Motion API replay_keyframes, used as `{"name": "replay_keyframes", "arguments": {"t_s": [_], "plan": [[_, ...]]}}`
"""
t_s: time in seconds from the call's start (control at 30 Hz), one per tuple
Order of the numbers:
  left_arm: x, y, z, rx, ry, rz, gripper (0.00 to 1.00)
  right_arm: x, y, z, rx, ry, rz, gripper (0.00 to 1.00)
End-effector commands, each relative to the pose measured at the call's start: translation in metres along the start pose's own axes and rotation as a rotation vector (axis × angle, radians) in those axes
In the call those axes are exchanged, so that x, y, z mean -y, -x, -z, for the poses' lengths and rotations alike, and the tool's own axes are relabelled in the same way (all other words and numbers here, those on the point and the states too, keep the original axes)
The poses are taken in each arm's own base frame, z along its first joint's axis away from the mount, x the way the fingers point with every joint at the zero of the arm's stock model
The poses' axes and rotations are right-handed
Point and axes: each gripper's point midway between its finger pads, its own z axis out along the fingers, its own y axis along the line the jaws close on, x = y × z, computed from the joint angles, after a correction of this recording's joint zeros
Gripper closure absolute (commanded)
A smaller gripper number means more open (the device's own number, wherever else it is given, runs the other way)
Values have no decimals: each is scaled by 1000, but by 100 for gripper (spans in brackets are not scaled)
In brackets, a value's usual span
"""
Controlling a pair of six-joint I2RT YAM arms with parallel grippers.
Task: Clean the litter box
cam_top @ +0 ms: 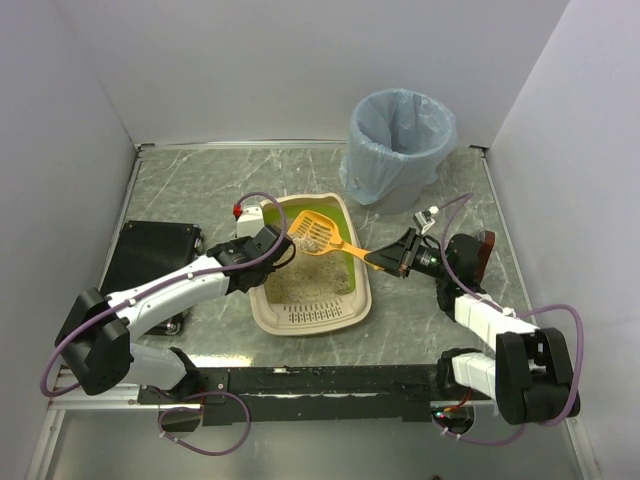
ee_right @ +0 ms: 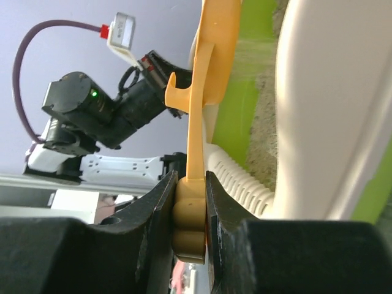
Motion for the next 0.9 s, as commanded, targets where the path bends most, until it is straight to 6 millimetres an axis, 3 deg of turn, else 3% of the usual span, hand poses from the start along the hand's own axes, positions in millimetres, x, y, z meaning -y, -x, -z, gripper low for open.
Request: {"name": "replay_keyframes", "arguments": {"t_s": [0.0, 0.07, 0.2, 0.23, 0.27, 0.3, 0.37, 0.4, 0.47, 0.53, 0.63, 0.67, 0.7, 0.73, 0.8, 0.87], "plan": [[39, 76, 28, 190, -168, 277, 99, -26, 7, -1, -41, 95, 65, 100], [37, 74, 27, 189, -166, 278, 99, -14, 11, 1, 3, 46, 51, 100], [43, 77, 25, 189, -188, 293, 99, -14, 8, 0, -23, -3, 71, 100], [42, 77, 24, 188, -181, 290, 99, -16, 11, 6, 1, -25, 175, 100], [43, 80, 25, 190, -177, 294, 99, 4, 6, 14, 2, -135, 97, 100], [43, 79, 22, 188, -168, 287, 99, 4, 20, 15, 64, -182, 159, 100], [48, 83, 22, 196, -183, 293, 99, -25, 23, 7, 70, -61, 220, 100], [52, 82, 21, 194, -194, 289, 99, -28, 18, 4, 45, -31, 191, 100], [58, 87, 21, 194, -210, 292, 99, -13, 7, 4, -19, -71, 95, 100], [61, 90, 20, 201, -213, 293, 99, 2, 14, 10, 19, -155, 146, 100], [71, 94, 17, 209, -234, 309, 99, -10, 12, 14, 13, -131, 166, 100], [77, 97, 16, 201, -241, 315, 99, -14, 20, 18, 29, -164, 197, 100], [80, 98, 15, 199, -243, 316, 99, -3, 15, 26, 21, -238, 213, 100], [84, 102, 16, 203, -255, 317, 99, -5, 21, 27, 50, -250, 235, 100], [90, 102, 11, 201, -257, 312, 99, -11, 14, 22, 29, -175, 129, 100], [93, 102, 9, 186, -244, 311, 99, -18, 14, 18, 7, -103, 137, 100]]}}
